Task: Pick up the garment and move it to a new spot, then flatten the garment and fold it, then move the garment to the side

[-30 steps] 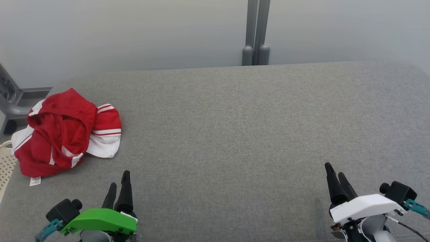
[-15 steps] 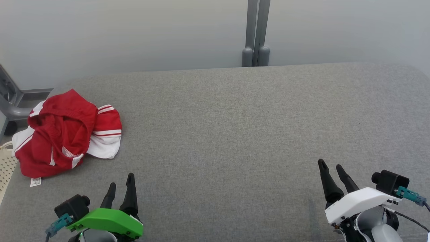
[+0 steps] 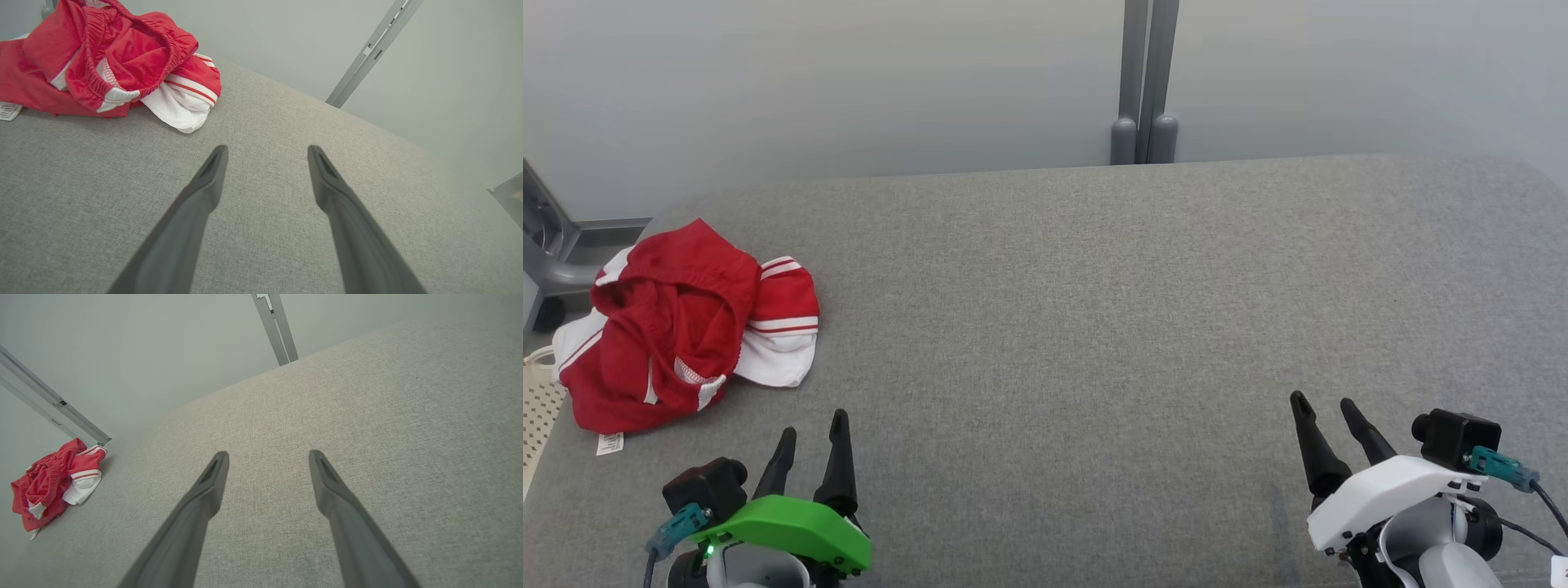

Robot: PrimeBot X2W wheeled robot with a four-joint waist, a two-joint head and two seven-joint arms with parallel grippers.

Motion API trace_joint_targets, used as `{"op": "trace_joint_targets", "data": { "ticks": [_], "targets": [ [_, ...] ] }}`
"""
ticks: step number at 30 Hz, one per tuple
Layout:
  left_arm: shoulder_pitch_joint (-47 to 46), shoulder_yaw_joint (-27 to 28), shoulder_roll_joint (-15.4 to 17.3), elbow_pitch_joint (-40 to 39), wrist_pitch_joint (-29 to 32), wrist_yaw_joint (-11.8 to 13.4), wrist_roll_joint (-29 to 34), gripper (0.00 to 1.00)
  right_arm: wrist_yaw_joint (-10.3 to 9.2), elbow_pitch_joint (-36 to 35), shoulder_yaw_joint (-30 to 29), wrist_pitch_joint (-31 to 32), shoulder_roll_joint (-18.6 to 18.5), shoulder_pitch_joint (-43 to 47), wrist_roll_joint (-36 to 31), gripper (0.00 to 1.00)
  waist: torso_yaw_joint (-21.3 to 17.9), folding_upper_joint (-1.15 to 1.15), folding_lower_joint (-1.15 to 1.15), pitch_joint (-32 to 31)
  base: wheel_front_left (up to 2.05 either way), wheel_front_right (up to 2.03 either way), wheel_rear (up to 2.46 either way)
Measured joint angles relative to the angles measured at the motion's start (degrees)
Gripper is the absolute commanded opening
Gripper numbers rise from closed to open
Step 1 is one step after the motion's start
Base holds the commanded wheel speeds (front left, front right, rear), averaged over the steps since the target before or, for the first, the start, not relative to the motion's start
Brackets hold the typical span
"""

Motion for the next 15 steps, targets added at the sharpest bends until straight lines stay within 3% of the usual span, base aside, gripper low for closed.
{"op": "trace_joint_targets", "data": {
  "ticks": [15],
  "targets": [
    [-0.9,-1.9,1.4,-0.1,-1.0,1.6,6.0,1.0,0.0,0.0,-0.1,-0.1,-0.1,-0.2,-8.9,1.0,-0.1,0.0,0.0,-0.5,0.0,0.0,0.0]
  ]
}}
